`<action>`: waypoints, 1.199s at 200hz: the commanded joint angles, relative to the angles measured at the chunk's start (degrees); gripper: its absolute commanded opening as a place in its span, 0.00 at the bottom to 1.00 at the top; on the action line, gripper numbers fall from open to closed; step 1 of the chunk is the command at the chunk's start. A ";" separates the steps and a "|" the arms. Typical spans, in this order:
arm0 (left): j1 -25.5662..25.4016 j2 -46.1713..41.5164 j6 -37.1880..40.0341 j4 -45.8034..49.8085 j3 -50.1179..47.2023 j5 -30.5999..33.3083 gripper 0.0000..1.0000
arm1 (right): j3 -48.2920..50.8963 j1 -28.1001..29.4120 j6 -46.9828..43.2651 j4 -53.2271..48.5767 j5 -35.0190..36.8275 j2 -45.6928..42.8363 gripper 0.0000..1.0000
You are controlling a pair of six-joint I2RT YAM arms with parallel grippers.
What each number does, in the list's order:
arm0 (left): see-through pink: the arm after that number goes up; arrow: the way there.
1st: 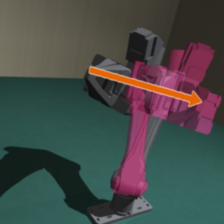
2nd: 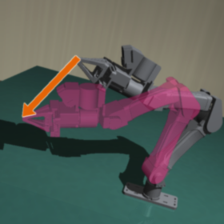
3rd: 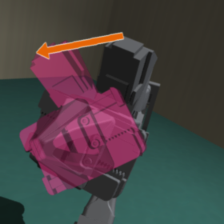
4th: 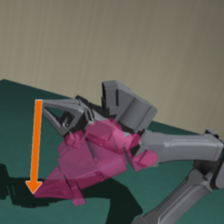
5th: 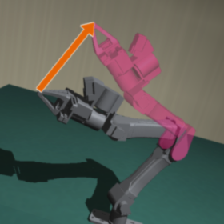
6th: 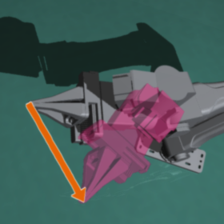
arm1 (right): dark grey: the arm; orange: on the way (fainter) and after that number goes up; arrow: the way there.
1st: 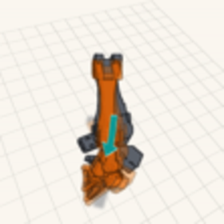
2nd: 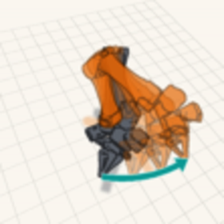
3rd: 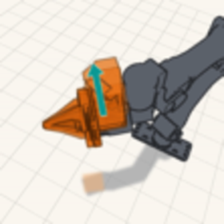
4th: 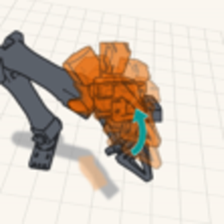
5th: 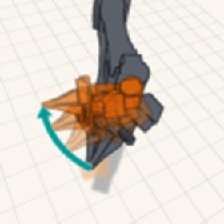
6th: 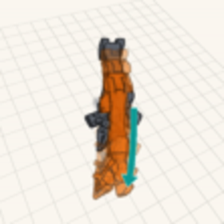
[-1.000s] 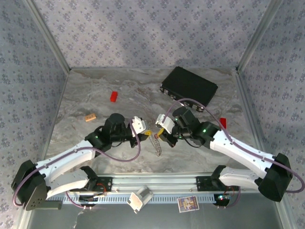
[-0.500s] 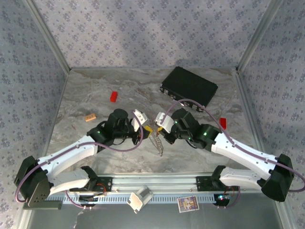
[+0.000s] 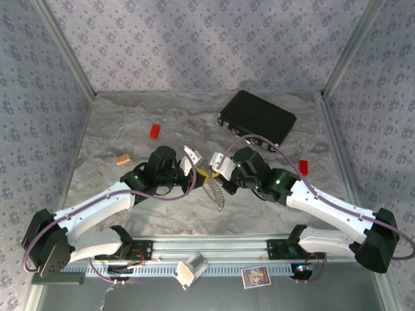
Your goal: Put the keys on the keyring
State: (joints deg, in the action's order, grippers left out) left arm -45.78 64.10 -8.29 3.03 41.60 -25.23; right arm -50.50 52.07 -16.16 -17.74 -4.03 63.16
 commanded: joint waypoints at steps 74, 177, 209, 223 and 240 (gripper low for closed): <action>-0.35 -0.73 -1.10 -2.41 1.55 -1.50 0.00 | 0.93 0.44 -1.15 1.07 -1.68 -0.49 0.00; -0.36 -0.65 -1.37 -3.03 1.36 -1.07 0.00 | 1.49 1.28 -1.94 1.14 0.62 -0.69 0.00; -0.29 -0.64 -1.37 -3.11 1.20 -1.05 0.00 | 2.12 1.31 -2.05 1.58 2.10 -1.89 0.00; -0.36 -0.64 -1.37 -3.20 1.20 -1.13 0.00 | 2.08 1.32 -2.19 1.41 2.05 -1.83 0.00; -0.32 -0.55 -1.40 -3.37 1.20 -1.30 0.00 | 2.12 1.38 -1.99 1.78 1.58 -1.61 0.00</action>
State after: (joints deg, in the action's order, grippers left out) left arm -45.78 64.10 -9.13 2.81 41.60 -25.52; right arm -48.77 53.04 -17.63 -16.67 -2.92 62.35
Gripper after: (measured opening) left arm 0.051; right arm 0.042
